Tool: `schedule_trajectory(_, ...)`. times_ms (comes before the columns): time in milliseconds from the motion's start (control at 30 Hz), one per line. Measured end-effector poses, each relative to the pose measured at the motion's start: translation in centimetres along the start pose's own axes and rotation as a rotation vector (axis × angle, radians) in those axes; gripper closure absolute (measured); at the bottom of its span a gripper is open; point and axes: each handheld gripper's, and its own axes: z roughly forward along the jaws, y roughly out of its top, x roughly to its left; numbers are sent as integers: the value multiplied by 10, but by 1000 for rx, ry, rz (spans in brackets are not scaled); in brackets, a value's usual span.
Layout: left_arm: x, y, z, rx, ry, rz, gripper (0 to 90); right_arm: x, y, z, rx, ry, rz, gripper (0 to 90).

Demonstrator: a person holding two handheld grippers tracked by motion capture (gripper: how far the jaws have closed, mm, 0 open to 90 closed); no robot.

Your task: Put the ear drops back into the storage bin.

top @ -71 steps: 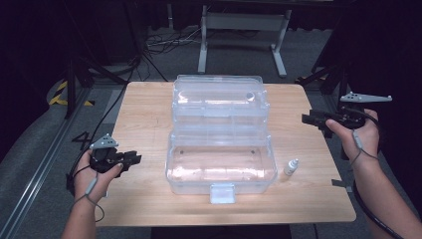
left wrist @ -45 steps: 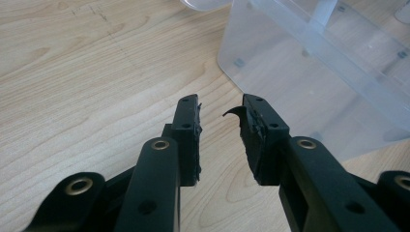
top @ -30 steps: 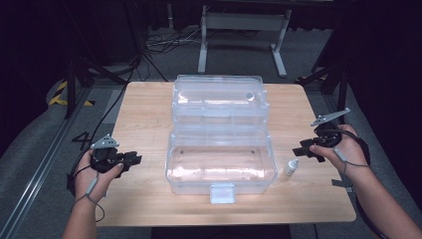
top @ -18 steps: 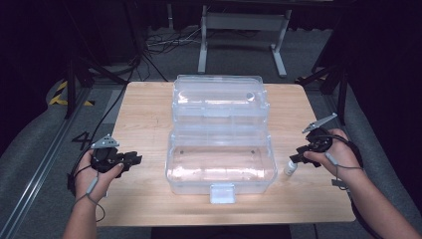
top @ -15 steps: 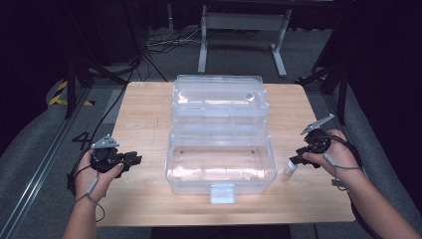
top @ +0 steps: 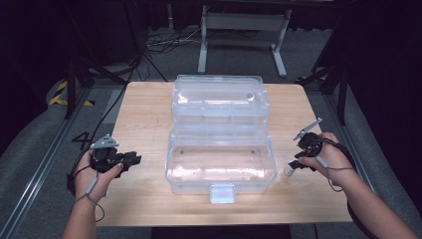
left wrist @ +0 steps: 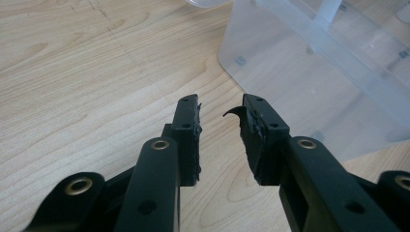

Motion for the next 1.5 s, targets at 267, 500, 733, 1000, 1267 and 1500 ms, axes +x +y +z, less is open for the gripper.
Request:
schedule_trajectory(267,0,0,0,1,1,0,693,0,2,5,25,-10,-28,587)
schedule_trajectory(500,1,-1,0,2,1,-2,695,2,4,7,47,-16,-45,633)
schedule_trajectory(733,1,-1,0,0,1,-3,694,5,7,4,60,-32,-79,708)
schedule_trajectory(1000,2,-1,-1,3,1,-4,694,5,9,4,63,-50,-86,711)
schedule_trajectory(1267,2,-1,-1,1,2,-5,694,6,13,-8,72,-46,-112,711)
schedule_trajectory(1500,2,-1,-1,2,-1,-7,691,7,16,-21,63,-34,-131,711)
